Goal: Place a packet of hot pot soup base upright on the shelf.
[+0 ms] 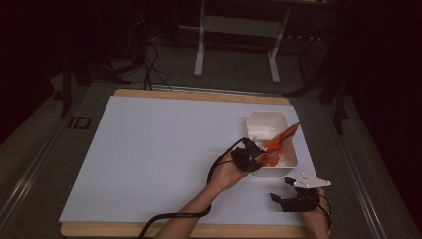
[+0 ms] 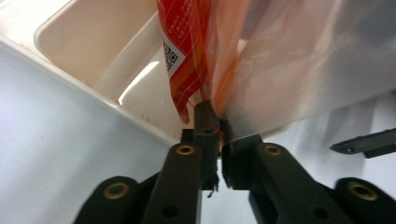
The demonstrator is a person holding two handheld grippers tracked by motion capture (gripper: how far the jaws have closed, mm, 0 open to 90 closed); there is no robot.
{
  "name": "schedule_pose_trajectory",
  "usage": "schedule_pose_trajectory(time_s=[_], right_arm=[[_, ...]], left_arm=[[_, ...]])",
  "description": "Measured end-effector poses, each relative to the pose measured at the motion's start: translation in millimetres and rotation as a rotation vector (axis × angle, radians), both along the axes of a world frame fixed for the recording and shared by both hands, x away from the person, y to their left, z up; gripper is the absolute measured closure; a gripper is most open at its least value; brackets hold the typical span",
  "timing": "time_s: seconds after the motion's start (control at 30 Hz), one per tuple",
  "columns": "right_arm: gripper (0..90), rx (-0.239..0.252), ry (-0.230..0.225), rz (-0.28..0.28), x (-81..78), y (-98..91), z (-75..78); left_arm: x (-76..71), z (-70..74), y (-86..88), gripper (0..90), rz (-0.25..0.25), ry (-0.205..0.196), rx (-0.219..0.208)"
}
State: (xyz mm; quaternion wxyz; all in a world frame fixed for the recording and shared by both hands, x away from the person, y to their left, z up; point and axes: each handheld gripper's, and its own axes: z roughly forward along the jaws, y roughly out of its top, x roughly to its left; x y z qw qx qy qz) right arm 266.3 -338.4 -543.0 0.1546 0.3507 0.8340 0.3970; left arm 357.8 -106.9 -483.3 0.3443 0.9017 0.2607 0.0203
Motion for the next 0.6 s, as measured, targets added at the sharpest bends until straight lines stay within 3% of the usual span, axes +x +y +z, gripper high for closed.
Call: schedule_pose_trajectory(time_s=[0.3, 0.57, 0.6], right_arm=[[13.3, 0.001, 0.000, 0.001, -0.1, -0.1, 0.1], [13.3, 0.000, 0.000, 0.000, 0.0, 0.0, 0.0], [13.3, 0.001, 0.001, -0.001, -0.1, -0.1, 0.0]], left_arm=[[0.8, 8.1, 17.0, 69.1, -0.001, -0.005, -0.005], [-1.8, 15.3, 31.2, 64.5, 0.009, -0.009, -0.036], [-3.2, 18.9, 36.1, 64.5, 0.017, -0.010, -0.057]])
